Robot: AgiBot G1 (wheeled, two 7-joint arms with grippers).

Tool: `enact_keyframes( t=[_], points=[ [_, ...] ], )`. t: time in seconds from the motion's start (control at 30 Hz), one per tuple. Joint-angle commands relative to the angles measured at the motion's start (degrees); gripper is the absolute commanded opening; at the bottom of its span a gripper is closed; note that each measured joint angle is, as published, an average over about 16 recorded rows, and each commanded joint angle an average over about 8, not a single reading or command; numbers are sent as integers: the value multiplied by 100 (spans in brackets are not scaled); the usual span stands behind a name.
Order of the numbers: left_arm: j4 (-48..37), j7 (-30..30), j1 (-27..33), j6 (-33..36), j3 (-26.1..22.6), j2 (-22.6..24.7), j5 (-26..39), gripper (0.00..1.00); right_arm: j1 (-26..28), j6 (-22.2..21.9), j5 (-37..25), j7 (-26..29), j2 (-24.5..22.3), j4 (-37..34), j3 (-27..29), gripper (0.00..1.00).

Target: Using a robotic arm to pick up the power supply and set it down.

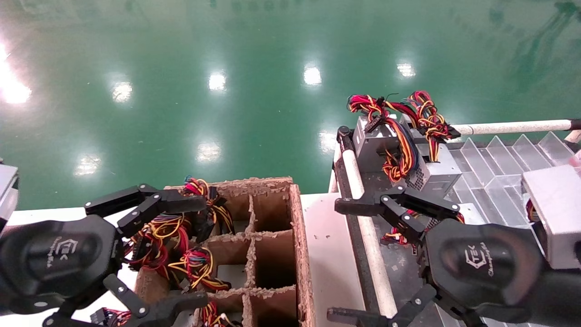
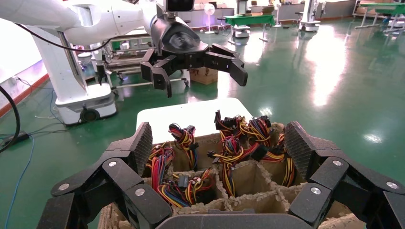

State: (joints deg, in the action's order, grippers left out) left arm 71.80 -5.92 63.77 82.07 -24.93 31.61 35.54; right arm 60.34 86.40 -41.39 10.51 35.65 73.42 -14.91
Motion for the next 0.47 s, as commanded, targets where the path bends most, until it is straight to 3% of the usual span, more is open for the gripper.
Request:
enact_keyframes(
  t=[0.03,0.47],
  points=[
    [0,0,0,0,0,0,0,100,21,-11,-1,4,-11,1,-18,100],
    [0,0,0,0,0,0,-1,100,84,-50,-29,16,-45,8,-76,100]
  ],
)
